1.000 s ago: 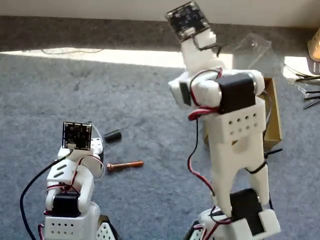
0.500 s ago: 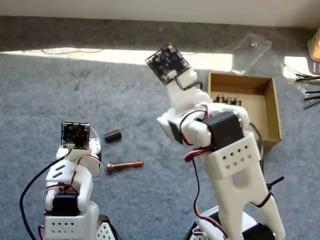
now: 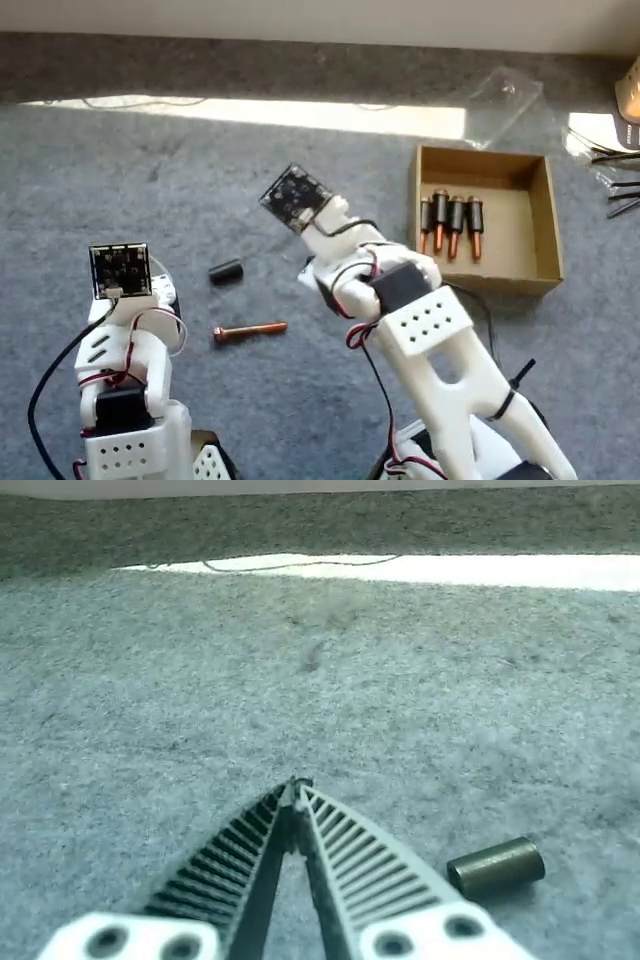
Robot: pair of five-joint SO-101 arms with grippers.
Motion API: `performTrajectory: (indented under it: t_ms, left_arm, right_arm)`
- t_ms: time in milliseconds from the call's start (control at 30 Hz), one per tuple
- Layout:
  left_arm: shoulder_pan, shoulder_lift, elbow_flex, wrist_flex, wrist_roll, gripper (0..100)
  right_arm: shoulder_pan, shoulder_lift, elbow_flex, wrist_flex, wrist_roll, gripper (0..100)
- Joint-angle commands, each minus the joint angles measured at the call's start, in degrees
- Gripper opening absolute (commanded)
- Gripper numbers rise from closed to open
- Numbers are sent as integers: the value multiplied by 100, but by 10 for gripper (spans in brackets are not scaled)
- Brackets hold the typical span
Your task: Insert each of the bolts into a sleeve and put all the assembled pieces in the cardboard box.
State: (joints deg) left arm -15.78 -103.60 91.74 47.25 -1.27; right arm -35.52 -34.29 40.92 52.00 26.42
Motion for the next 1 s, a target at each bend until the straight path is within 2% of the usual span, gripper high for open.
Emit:
performTrajectory:
  t_ms: [0, 167, 400, 633, 967]
  left_arm:
    - [-189, -57, -224, 44, -26, 7]
    - [-602, -57, -224, 44, -18, 6]
    - [-954, -57, -233, 62, -9, 6]
    - [-1200, -57, -716, 923, -18, 7]
    - [-1358, -57, -743, 993, -9, 7]
  right_arm:
    - [-277, 259, -189, -154, 158, 11]
    - [-470, 1112, -875, 163, 651, 74]
    - [-505, 2448, -2413, 409, 738, 74]
    - [-1007, 3521, -3389, 418, 2075, 74]
    - [-1226, 4857, -4418, 418, 3455, 74]
